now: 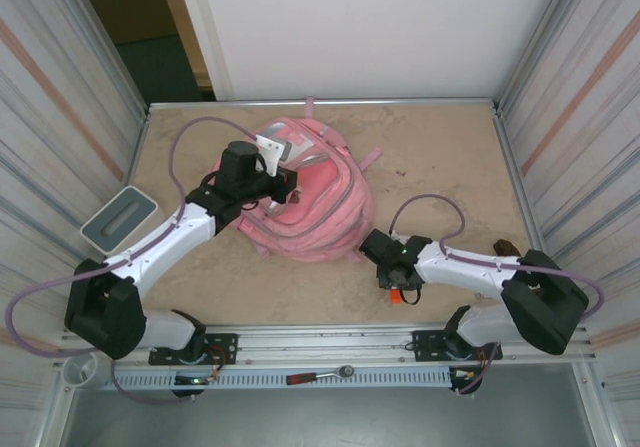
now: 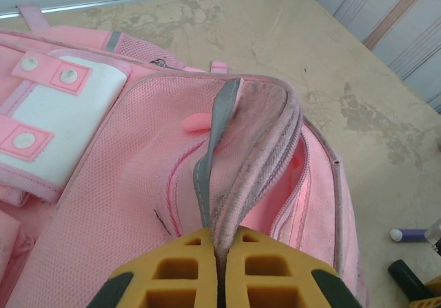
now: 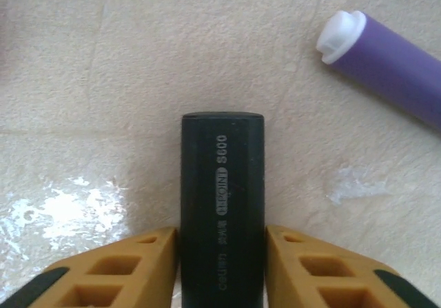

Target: Pack the student bag

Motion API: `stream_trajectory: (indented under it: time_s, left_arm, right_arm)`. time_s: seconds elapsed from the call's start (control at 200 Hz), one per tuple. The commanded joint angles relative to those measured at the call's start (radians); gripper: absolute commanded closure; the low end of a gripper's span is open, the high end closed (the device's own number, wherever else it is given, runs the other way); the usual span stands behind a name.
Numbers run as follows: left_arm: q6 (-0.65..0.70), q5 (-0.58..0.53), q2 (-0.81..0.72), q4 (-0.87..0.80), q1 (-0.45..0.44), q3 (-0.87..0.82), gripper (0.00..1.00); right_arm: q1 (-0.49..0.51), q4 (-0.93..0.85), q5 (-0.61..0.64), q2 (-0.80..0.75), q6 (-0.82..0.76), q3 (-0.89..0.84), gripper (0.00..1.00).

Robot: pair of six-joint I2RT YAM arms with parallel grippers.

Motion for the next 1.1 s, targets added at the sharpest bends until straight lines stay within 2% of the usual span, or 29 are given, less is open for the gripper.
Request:
stream_trajectory:
  time_s: [0.0,0.165,0.366,0.551,0.832,0.972,1.097]
  left_arm:
    - [-0.024,0.019,-0.068,0.059,0.0,0.0,1.0]
    - [-0.025,0.019,-0.082,0.047,0.0,-0.006,1.0]
    - [-0.045,0.03,-0.079,0.045,0.0,-0.001,1.0]
    - [-0.065,0.063,-0.081,0.042,-0.001,0.022,1.0]
    - [-0.066,0.087,-0.087,0.024,-0.002,0.069,1.0]
    - [-0.062,0.085,-0.097,0.026,-0.003,0.07,1.0]
    - [-0.064,0.089,-0.097,0.029,-0.003,0.072,1.0]
  right_arm:
    - [0.06,0.029,-0.035,0.033,0.033,0.033,0.69]
    - [0.11,0.103,-0.048,0.015,0.01,0.099,0.76]
    - [0.11,0.199,-0.057,-0.076,-0.043,0.208,0.78]
    - [0.092,0.351,-0.129,-0.099,-0.065,0.281,0.79]
    - [-0.066,0.607,-0.381,0.099,0.012,0.429,0.79]
    - [-0.128,0.684,-0.425,0.208,0.067,0.501,0.78]
    - [-0.175,0.743,-0.403,0.294,0.137,0.522,0.75]
